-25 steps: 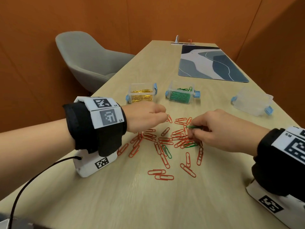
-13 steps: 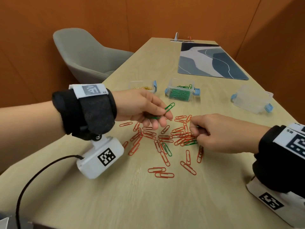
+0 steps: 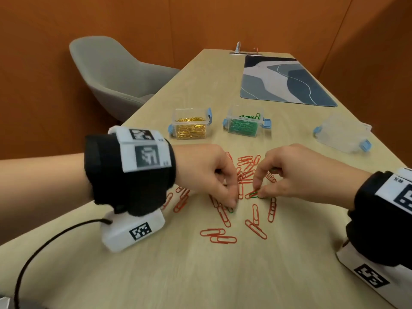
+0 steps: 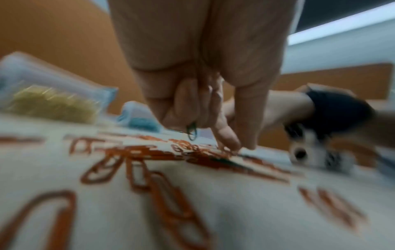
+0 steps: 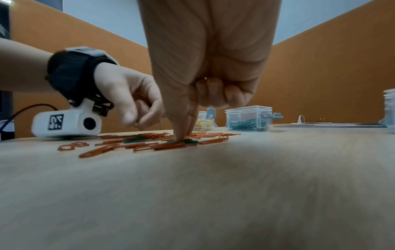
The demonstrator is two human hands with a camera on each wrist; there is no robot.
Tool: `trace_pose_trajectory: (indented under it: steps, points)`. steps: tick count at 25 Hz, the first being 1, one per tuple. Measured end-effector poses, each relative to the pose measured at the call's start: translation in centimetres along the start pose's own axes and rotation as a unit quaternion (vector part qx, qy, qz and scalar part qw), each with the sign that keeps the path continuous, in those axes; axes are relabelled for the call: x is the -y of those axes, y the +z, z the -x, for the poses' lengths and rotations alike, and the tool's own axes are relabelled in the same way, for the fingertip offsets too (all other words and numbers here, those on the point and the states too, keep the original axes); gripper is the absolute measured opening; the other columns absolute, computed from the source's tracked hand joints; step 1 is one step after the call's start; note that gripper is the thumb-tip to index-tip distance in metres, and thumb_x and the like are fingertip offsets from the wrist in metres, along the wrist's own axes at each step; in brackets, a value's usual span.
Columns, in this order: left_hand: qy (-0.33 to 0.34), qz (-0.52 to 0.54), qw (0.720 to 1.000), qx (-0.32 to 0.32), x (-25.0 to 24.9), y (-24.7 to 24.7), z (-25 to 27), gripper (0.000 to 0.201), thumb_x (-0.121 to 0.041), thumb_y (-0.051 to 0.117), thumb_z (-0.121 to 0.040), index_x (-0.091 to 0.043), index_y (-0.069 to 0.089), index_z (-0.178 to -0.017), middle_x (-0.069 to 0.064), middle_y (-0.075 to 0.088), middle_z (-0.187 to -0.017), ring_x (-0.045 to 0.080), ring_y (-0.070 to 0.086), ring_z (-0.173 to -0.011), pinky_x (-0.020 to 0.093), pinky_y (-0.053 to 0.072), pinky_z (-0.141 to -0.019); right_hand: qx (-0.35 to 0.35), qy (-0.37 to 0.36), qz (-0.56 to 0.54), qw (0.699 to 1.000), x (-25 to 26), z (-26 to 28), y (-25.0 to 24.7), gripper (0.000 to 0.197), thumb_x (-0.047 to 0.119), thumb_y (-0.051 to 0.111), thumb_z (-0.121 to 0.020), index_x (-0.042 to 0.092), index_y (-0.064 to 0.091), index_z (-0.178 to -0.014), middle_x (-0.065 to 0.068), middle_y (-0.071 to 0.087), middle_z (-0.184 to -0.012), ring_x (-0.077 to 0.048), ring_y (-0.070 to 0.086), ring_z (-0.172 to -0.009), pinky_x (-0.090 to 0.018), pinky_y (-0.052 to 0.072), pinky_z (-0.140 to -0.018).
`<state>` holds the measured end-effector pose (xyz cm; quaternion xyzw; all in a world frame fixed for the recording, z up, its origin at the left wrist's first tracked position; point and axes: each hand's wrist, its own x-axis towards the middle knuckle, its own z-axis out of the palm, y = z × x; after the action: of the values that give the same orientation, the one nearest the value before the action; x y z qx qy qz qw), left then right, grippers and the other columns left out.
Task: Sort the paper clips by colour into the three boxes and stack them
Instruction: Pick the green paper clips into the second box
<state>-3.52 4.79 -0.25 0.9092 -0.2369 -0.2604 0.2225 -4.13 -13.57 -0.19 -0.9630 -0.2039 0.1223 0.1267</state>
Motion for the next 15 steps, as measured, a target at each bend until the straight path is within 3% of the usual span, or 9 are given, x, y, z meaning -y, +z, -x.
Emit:
trace_pose_trajectory:
  steps: [4, 8, 9, 11, 13, 15]
  points:
    - [0.007, -0.114, 0.993, 0.005, -1.3, 0.4, -0.1, 0.015, -0.027, 0.072, -0.078, -0.024, 0.073, -0.093, -0.015, 0.067, -0.088, -0.005, 0.053, -0.072, 0.005, 0.04, -0.069, 0.016, 0.006, 0.01, 1.0, -0.2, -0.3, 0.3, 0.004, 0.036, 0.069, -0.079, 0.033, 0.068, -0.081, 0.014, 0.055, -0.083, -0.006, 0.05, -0.074, -0.015, 0.033, -0.056]
    - [-0.032, -0.107, 0.993, 0.022, -1.1, -0.1, -0.3, 0.011, -0.033, 0.06, -0.087, -0.025, 0.065, -0.093, -0.016, 0.057, -0.079, 0.0, 0.05, -0.07, 0.009, 0.04, -0.065, 0.021, 0.006, 0.014, 1.0, -0.4, -0.1, 0.4, 0.012, 0.036, 0.063, -0.084, 0.028, 0.069, -0.09, 0.008, 0.062, -0.091, -0.01, 0.054, -0.081, -0.016, 0.042, -0.062]
    - [-0.057, -0.064, 0.996, 0.02, -0.9, -0.2, -0.3, 0.013, -0.035, 0.054, -0.09, -0.024, 0.061, -0.09, -0.013, 0.055, -0.076, 0.002, 0.049, -0.067, 0.013, 0.041, -0.063, 0.015, 0.003, 0.01, 1.0, -0.5, -0.1, 0.4, 0.014, 0.037, 0.061, -0.085, 0.027, 0.069, -0.091, 0.008, 0.063, -0.091, -0.009, 0.054, -0.08, -0.015, 0.041, -0.061]
    - [-0.116, 0.127, 0.985, 0.026, -0.5, -0.6, 0.0, 0.024, -0.032, 0.045, -0.095, -0.018, 0.05, -0.076, -0.006, 0.045, -0.062, 0.007, 0.039, -0.052, 0.015, 0.037, -0.047, -0.01, 0.004, -0.004, 1.0, -0.6, -0.3, 0.4, 0.017, 0.037, 0.057, -0.088, 0.026, 0.068, -0.094, 0.01, 0.061, -0.089, -0.005, 0.052, -0.075, -0.013, 0.037, -0.058]
    - [-0.142, 0.337, 0.931, 0.011, 0.0, -1.0, 0.3, 0.031, -0.025, 0.038, -0.094, -0.018, 0.036, -0.064, -0.006, 0.03, -0.052, 0.007, 0.023, -0.042, 0.014, 0.02, -0.034, -0.046, 0.007, -0.011, 0.999, -0.5, -0.6, 0.4, 0.018, 0.036, 0.055, -0.09, 0.026, 0.067, -0.099, 0.011, 0.059, -0.091, -0.002, 0.049, -0.072, -0.012, 0.033, -0.058]
    - [-0.149, 0.467, 0.871, -0.017, 0.5, -1.2, 0.6, 0.031, -0.023, 0.037, -0.093, -0.019, 0.031, -0.062, -0.006, 0.025, -0.049, 0.005, 0.02, -0.036, 0.012, 0.015, -0.03, -0.068, 0.007, -0.022, 0.997, -0.4, -0.6, 0.2, 0.015, 0.038, 0.06, -0.086, 0.03, 0.066, -0.096, 0.011, 0.059, -0.096, -0.003, 0.049, -0.078, -0.015, 0.036, -0.065]
